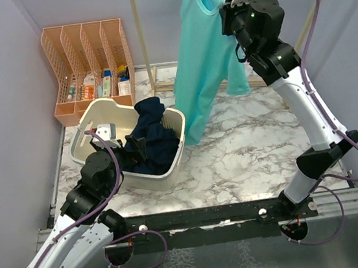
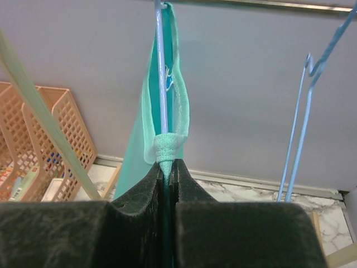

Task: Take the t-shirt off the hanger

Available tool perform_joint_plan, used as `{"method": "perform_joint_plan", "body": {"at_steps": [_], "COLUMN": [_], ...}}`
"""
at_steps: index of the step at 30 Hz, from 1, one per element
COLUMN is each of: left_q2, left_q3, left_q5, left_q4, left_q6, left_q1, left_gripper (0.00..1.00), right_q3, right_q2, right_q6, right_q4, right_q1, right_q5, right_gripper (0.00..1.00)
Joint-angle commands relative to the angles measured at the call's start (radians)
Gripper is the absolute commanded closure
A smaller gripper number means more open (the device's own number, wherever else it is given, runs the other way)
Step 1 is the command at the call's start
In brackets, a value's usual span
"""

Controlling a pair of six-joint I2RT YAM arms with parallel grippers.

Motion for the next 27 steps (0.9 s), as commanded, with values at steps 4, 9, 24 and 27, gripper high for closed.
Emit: {"method": "perform_joint_plan", "body": {"at_steps": [4, 9, 24, 27], "left_q2": [-0.015, -0.019, 0.023, 0.031], "left_q3": [-0.005, -0.015, -0.014, 0.0], "left_q5": [0.032, 0.075, 0.155, 0.187], "left_q4": [0.039, 0.074, 0.13, 0.18], "left_q6": [0.004, 0.024, 0.054, 0.082], "left_q1": [0.002, 0.002, 0.002, 0.002], "left_gripper": [0.14, 0.12, 0.08, 0.02], "right_q3": [-0.028, -0.118, -0.134, -0.14], "right_q2": [-0.115, -0.197, -0.354, -0.381], "right_q6": [0.041, 0.082, 0.115, 0.152], "right_q4": [0.106, 0.05, -0.088, -0.168], "right_q1": [-0.001, -0.001, -0.001, -0.001], "right_q5": [-0.058, -0.113, -0.181, -0.253], "right_gripper": [0.99, 0.99, 0.99, 0.99]}}
